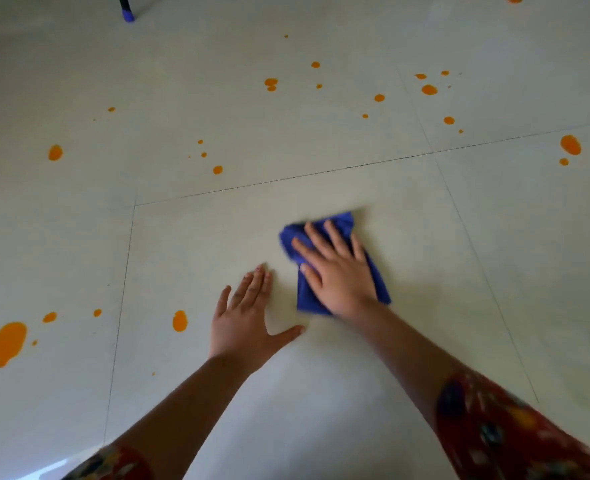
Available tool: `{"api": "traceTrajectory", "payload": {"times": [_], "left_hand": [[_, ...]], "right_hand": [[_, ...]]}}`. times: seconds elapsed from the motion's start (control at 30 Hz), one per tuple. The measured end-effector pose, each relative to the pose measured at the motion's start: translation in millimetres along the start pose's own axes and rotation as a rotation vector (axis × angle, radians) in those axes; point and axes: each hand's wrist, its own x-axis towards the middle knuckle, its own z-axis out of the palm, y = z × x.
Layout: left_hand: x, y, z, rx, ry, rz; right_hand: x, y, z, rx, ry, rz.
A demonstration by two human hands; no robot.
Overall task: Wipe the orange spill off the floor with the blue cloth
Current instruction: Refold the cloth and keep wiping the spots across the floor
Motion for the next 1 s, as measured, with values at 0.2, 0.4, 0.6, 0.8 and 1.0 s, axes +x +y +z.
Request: {"api": "traceTrajectory", "payload": {"times": [0.2,0.4,0.6,0.8,1.0], "left_hand": [[7.8,-21.4,-14.9,0.071,-0.114,0.152],[17.9,-39.6,-27.1,0.157,-0.227,0.291],[-3.1,-73.8,-41.2,0.162,-0.211,0.356],[-53.3,-105.8,-8.2,-0.117,-0.03,0.124],[-73.7,-153.3,2.0,-0.213,0.091,-0.088]], "right_hand": [[-40.0,44.8,-10.5,-0.048,-0.103,-0.14],[30.1,-5.5,-13.8,-0.039,-0.326,-0.076],[-47.2,-18.4,-0.7,-0.191,-0.135,-0.14],[-0.1,-94.4,12.3,-0.027,-0.071,0.317],[-70.6,-119.5,17.8,-0.049,-0.053,-0.09]]}}
